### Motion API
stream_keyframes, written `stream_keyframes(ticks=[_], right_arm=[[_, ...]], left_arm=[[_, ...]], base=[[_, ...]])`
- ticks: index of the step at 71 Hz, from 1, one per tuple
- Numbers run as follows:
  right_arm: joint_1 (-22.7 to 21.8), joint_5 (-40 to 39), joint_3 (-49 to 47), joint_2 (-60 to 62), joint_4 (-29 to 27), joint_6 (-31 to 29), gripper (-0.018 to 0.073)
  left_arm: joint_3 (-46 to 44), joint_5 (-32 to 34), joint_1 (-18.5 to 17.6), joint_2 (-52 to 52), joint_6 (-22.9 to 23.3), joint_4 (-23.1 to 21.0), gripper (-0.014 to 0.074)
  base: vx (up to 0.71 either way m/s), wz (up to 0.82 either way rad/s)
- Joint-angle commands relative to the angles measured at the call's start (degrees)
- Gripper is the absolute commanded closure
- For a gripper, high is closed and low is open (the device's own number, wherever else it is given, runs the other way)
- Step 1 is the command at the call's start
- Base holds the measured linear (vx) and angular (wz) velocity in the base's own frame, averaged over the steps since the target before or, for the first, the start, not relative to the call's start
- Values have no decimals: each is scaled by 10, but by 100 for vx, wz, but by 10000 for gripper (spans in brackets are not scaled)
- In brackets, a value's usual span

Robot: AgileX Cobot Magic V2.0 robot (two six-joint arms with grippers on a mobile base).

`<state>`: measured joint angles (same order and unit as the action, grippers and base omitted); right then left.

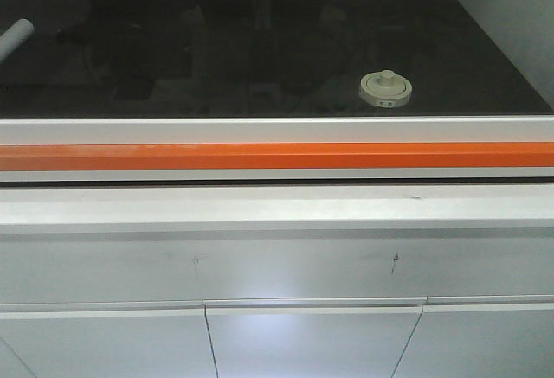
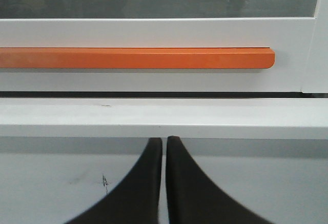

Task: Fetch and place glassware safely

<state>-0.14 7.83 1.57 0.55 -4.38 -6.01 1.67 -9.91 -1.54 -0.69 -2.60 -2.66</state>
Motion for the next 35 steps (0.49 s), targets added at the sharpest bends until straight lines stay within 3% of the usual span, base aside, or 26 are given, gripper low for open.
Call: stream_keyframes(ticks=[1,35], right_arm=[[-1,-43,11,7,1,-5,563],[-1,-43,11,7,1,-5,563]], left_arm=[[15,41,1,-7,4,-5,603],[15,41,1,-7,4,-5,603]], base=[[0,0],[0,0]])
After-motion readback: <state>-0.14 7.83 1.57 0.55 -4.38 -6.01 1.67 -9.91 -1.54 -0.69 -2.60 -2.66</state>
